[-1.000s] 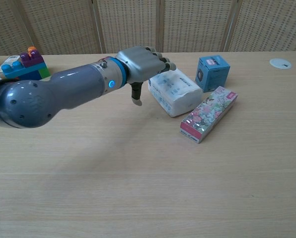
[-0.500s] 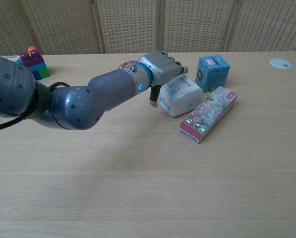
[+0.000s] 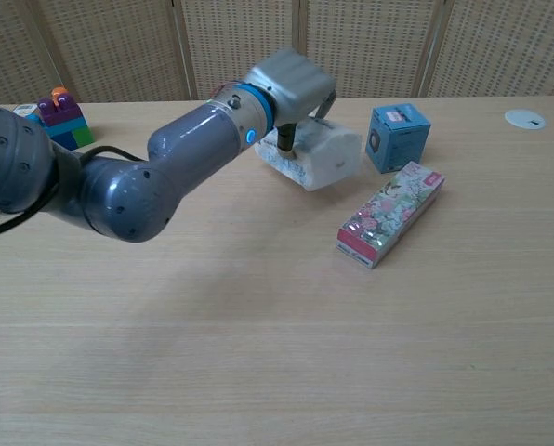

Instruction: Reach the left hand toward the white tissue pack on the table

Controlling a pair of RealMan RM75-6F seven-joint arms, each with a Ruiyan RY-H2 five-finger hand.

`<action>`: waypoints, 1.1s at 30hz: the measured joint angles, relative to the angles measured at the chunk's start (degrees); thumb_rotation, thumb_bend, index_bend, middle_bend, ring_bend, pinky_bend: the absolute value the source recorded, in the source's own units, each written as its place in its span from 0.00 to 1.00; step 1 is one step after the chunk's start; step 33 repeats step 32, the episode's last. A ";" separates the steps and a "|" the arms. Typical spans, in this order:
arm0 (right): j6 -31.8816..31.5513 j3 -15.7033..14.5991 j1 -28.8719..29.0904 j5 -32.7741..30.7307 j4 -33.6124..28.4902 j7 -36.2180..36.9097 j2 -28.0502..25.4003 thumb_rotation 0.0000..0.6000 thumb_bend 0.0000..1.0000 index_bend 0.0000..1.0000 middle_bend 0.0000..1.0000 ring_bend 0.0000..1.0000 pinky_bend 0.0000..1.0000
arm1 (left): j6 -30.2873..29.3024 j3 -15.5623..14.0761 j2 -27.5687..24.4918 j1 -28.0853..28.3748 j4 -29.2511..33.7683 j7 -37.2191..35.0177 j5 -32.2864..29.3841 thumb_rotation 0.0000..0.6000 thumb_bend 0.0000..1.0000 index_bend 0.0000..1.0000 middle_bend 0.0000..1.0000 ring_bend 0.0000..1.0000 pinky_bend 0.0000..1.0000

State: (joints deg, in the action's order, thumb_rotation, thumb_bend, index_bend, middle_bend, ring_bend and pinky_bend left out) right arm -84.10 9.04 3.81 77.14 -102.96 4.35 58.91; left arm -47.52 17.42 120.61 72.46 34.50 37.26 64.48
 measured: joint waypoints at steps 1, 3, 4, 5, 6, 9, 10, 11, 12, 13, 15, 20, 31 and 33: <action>-0.06 -0.08 0.01 0.20 -0.12 -0.19 0.04 1.00 0.00 0.00 0.00 0.00 0.00 | -0.40 -0.06 -1.00 -0.50 1.53 0.45 0.05 1.00 0.28 0.84 1.00 0.87 0.82; -0.16 -0.22 0.06 0.54 -0.36 -0.63 0.17 1.00 0.00 0.00 0.00 0.00 0.00 | -1.34 -0.19 -3.42 -1.67 5.43 1.68 0.07 1.00 0.27 0.84 1.00 0.87 0.82; -0.14 -0.28 0.10 0.63 -0.41 -0.78 0.23 1.00 0.00 0.00 0.00 0.00 0.00 | -1.77 -0.24 -4.52 -2.18 7.21 2.29 0.06 1.00 0.27 0.84 1.00 0.87 0.82; -0.05 -0.33 0.18 0.69 -0.45 -0.89 0.31 1.00 0.00 0.00 0.00 0.00 0.00 | -2.21 -0.28 -5.66 -2.68 9.05 2.97 0.02 1.00 0.27 0.84 1.00 0.87 0.82; 0.04 -0.35 0.23 0.69 -0.46 -0.92 0.35 1.00 0.00 0.00 0.00 0.00 0.00 | -2.85 -0.34 -7.26 -3.36 11.58 4.00 -0.06 1.00 0.27 0.84 1.00 0.87 0.82; 0.31 -0.45 0.35 0.80 -0.53 -0.89 0.34 1.00 0.00 0.00 0.00 0.00 0.00 | -4.58 -0.44 -11.66 -5.08 18.26 6.98 -0.44 1.00 0.27 0.84 1.00 0.87 0.82; 0.31 -0.49 0.37 0.90 -0.55 -0.90 0.33 1.00 0.00 0.00 0.00 0.00 0.00 | -5.15 -0.44 -13.08 -5.61 20.38 7.90 -0.61 1.00 0.27 0.84 1.00 0.87 0.82; 0.27 -0.54 0.37 1.07 -0.61 -0.96 0.33 1.00 0.00 0.00 0.00 0.00 0.00 | -5.75 -0.43 -14.56 -6.14 22.54 8.82 -0.81 1.00 0.27 0.84 1.00 0.87 0.82; 0.24 -0.60 0.37 1.22 -0.69 -0.99 0.32 1.00 0.00 0.00 0.00 0.00 0.00 | -6.57 -0.40 -16.59 -6.86 25.49 10.03 -1.10 1.00 0.27 0.84 1.00 0.87 0.82; 0.21 -0.68 0.36 1.39 -0.81 -1.00 0.31 1.00 0.00 0.00 0.00 0.00 0.00 | -7.20 -0.36 -18.16 -7.40 27.74 10.92 -1.35 1.00 0.27 0.84 1.00 0.87 0.82; 0.05 -0.88 0.29 1.87 -1.09 -1.03 0.26 1.00 0.00 0.00 0.00 0.00 0.00 | -8.70 -0.26 -22.02 -8.65 33.06 12.98 -1.91 1.00 0.27 0.84 1.00 0.87 0.82; -0.74 -1.41 0.03 3.39 -1.84 -1.43 0.16 1.00 0.00 0.00 0.00 0.00 0.00 | -12.32 0.18 -31.37 -11.45 45.04 16.93 -3.19 1.00 0.27 0.84 1.00 0.87 0.82; -2.30 -2.12 -0.78 5.34 -3.12 -0.87 -0.63 1.00 0.00 0.00 0.00 0.00 0.00 | -19.91 1.70 -50.64 -17.07 65.94 21.85 -5.22 1.00 0.27 0.84 1.00 0.86 0.82; -2.41 -2.16 -0.84 5.48 -3.23 -0.83 -0.70 1.00 0.00 0.00 0.00 0.00 0.00 | -20.32 1.76 -51.60 -17.41 66.88 21.93 -5.35 1.00 0.27 0.84 1.00 0.86 0.82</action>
